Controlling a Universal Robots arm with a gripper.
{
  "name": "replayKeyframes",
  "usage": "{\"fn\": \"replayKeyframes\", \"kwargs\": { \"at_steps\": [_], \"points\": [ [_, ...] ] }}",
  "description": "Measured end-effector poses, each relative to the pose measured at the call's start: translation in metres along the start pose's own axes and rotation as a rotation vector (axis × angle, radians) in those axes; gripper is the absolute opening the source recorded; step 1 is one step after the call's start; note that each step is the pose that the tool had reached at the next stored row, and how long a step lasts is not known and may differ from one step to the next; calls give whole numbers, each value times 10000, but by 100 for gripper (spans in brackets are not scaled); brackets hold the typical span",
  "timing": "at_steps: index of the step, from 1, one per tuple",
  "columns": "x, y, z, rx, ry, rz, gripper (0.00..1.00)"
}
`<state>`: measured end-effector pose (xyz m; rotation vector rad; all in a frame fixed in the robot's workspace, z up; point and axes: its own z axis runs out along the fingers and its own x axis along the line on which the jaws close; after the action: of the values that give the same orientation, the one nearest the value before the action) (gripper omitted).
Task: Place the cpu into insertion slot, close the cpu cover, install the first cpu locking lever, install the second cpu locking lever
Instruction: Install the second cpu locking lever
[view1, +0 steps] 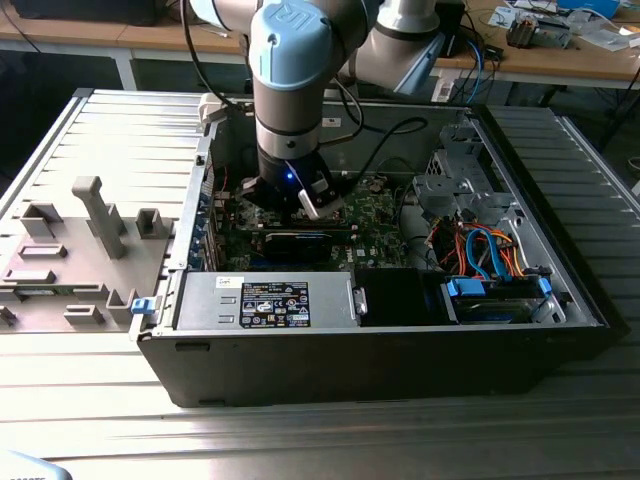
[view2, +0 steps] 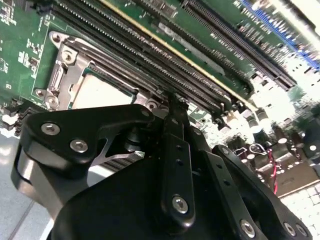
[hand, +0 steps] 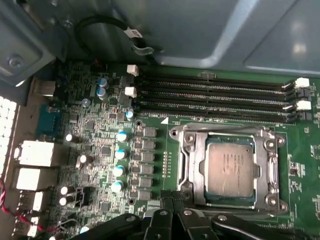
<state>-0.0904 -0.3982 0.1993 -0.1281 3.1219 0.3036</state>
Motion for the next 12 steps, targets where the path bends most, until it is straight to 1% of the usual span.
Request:
{"fn": "replayKeyframes", "kwargs": {
  "at_steps": [3, 6, 8, 10, 12],
  "points": [
    [-2, 10, -4, 2, -2, -15, 11],
    [-4, 22, -58, 12, 0, -15, 11],
    [-26, 31, -85, 18, -1, -15, 11],
    [-75, 38, -95, 29, 18, -12, 11],
    [-172, 59, -92, 31, 70, -1, 11]
  ]
}}
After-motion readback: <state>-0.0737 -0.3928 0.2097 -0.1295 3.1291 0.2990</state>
